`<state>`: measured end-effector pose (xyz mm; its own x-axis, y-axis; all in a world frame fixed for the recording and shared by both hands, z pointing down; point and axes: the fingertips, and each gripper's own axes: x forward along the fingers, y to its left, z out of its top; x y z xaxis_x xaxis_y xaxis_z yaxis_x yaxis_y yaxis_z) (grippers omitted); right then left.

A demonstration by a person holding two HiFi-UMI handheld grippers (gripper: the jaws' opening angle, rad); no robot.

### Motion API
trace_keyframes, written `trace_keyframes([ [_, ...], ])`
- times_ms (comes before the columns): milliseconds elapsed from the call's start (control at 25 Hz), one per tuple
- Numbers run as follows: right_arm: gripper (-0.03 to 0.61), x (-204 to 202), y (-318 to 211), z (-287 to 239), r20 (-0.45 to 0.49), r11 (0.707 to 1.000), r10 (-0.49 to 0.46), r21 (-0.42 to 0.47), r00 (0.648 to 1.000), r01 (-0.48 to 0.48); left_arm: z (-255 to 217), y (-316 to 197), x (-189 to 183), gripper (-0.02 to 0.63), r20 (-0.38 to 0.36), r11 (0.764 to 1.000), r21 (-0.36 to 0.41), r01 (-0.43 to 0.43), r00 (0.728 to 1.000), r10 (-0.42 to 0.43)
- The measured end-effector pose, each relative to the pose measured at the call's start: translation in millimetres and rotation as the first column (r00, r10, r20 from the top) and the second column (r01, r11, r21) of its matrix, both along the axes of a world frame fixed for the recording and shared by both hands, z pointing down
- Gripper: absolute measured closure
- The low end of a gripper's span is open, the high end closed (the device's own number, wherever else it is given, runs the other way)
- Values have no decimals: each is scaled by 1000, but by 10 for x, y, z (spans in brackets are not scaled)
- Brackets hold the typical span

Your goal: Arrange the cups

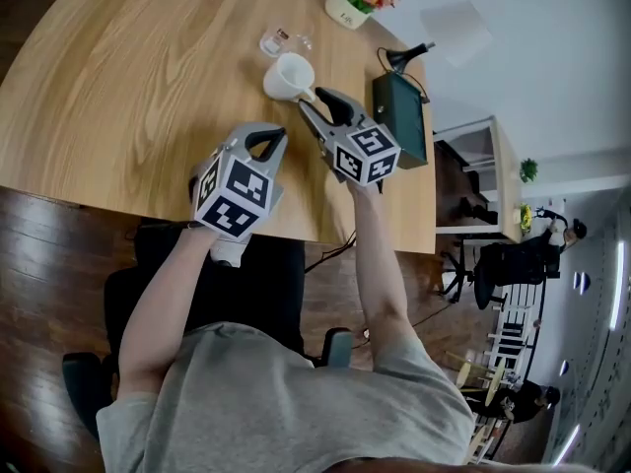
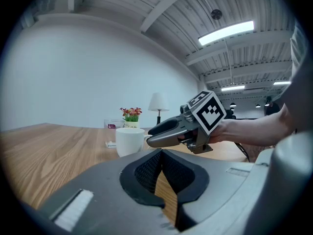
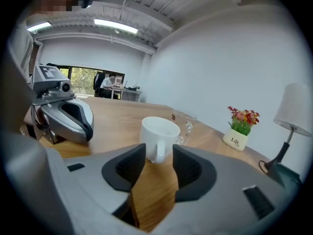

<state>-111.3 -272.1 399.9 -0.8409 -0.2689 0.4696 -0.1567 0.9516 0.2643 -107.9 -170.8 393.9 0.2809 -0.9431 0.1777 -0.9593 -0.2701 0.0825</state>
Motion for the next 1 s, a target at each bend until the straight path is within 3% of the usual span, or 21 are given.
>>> trace_keyframes([
  [440,503,-123,-42,130,-1,998,-31,-47,1000,31,22,2,-24,603,3,1000,7,-6,1000,6],
  [680,514,17,59,-50,93,996,19,-84,995,-11,2,59,-109,603,-9,1000,5,-7,1000,7],
  [880,514,568,-162,-433,248,982,120,-171,961,-79,6,50,-92,603,-10,1000,3,11,1000,-11],
  [1000,514,1184,-642,-929,326,967,247,-135,913,-214,54,34,-85,603,2,1000,-5,8,1000,-8],
])
